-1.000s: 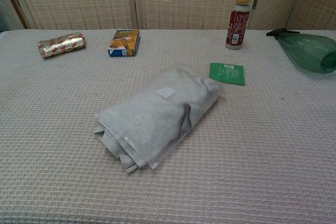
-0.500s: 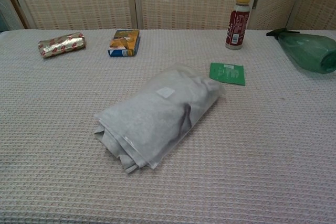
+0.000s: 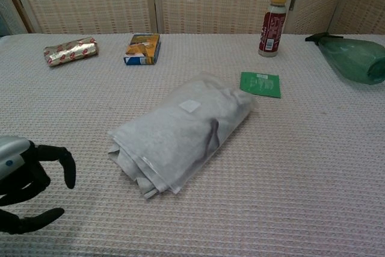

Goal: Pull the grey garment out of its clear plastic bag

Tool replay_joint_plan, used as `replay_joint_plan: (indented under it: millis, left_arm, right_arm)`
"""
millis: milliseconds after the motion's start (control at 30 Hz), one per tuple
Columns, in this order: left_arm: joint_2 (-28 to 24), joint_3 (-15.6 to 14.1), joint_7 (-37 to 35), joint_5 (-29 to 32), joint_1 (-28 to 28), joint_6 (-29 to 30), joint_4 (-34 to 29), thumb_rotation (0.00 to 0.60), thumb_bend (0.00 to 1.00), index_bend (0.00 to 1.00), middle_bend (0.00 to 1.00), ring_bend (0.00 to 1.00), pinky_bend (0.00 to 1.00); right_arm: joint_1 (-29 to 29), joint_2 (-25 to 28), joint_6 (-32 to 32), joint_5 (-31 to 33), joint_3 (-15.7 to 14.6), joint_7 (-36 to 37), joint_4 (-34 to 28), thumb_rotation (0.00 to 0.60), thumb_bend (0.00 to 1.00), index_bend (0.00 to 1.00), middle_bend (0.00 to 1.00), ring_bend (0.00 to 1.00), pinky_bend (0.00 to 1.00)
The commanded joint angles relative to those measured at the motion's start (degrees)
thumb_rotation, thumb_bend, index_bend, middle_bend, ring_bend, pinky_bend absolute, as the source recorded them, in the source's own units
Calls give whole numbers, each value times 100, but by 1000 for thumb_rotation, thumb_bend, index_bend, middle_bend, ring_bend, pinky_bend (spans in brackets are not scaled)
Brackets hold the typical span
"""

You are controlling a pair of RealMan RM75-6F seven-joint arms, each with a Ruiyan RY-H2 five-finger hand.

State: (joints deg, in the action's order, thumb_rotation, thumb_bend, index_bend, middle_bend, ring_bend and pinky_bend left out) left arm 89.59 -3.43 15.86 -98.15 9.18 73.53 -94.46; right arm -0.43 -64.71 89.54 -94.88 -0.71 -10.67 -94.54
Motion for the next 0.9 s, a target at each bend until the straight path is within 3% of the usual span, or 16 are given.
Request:
replay_joint_plan:
  millis: [33,467,900]
  left_arm:
    - [408,126,214,96,108,-66,137,600,322,505,1000,1000,1000]
    - [2127,176,446,-183,262,271,1583,600,253,549,1000,1000,1000]
    - [2746,339,332,-26,486,341,2527,600,277,541,1000,1000,1000]
  right_arm:
    - [6,7,-16,22,7,6,-4,600,128,0,0,0,0]
    - [14,117,-40,164,61,201,-48,600,129,0,0,0,0]
    - [-11,226,3,262,105,382,-36,600,130,0,0,0,0]
